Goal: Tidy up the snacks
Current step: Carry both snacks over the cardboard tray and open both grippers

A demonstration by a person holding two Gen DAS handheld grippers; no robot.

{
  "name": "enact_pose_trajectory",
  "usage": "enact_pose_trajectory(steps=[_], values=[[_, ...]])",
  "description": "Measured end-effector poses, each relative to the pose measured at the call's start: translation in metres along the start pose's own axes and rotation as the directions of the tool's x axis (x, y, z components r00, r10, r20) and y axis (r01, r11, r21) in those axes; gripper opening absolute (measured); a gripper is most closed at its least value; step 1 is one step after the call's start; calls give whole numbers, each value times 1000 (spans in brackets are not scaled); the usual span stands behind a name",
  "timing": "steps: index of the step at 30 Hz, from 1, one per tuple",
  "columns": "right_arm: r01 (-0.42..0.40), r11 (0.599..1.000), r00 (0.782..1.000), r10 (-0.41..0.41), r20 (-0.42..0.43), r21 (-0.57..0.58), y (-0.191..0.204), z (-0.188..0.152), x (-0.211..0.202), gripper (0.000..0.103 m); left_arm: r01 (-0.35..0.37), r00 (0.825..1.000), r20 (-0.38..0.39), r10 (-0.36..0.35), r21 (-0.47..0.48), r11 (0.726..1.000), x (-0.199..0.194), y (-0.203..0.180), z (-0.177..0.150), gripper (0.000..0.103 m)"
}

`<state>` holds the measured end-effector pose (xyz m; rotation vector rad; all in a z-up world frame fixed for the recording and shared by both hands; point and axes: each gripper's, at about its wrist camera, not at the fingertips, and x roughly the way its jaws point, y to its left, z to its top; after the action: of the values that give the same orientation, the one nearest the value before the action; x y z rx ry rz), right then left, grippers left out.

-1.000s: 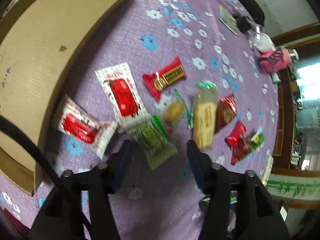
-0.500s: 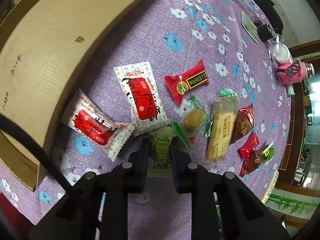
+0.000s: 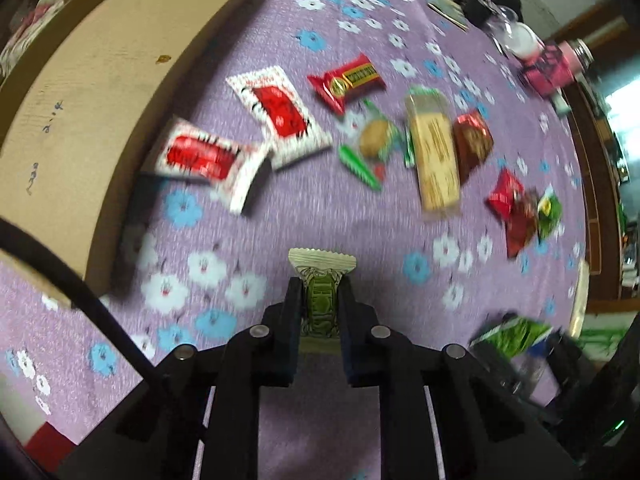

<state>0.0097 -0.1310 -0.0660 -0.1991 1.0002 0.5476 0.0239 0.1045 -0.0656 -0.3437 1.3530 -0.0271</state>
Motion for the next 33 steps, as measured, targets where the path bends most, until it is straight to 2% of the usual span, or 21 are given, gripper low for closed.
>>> enact_pose_trajectory(steps=[3,7,13,16,18,23,28,33], values=[[-9,1000,1000,9,-3,-26,11,12,3,39,1,1000,6,-2,19,1000,-4,3,-8,18],[-47,997,999,47,3,-63,33,38,7,39,26,999,21,-26,-1,1000,-16,15,-8,18],[-96,983,994,102,32,-156,75,97,16,39,44,992,120,-41,-23,999,-58,43,10,18],[-92,973,993,105,51,-210,96,131,25,39,48,985,170,-38,-53,997,-77,61,35,18],[-101,970,991,117,59,-222,106,154,33,39,27,980,200,-10,-82,996,-86,76,57,18],[-100,966,989,123,81,-239,132,218,67,39,-20,974,220,55,-158,987,-88,113,117,18],[-91,976,992,107,73,-196,145,264,109,39,-82,972,199,125,-210,974,-71,138,168,19],[-90,980,994,98,39,-177,152,287,141,39,-142,970,163,180,-217,966,-48,157,206,19]])
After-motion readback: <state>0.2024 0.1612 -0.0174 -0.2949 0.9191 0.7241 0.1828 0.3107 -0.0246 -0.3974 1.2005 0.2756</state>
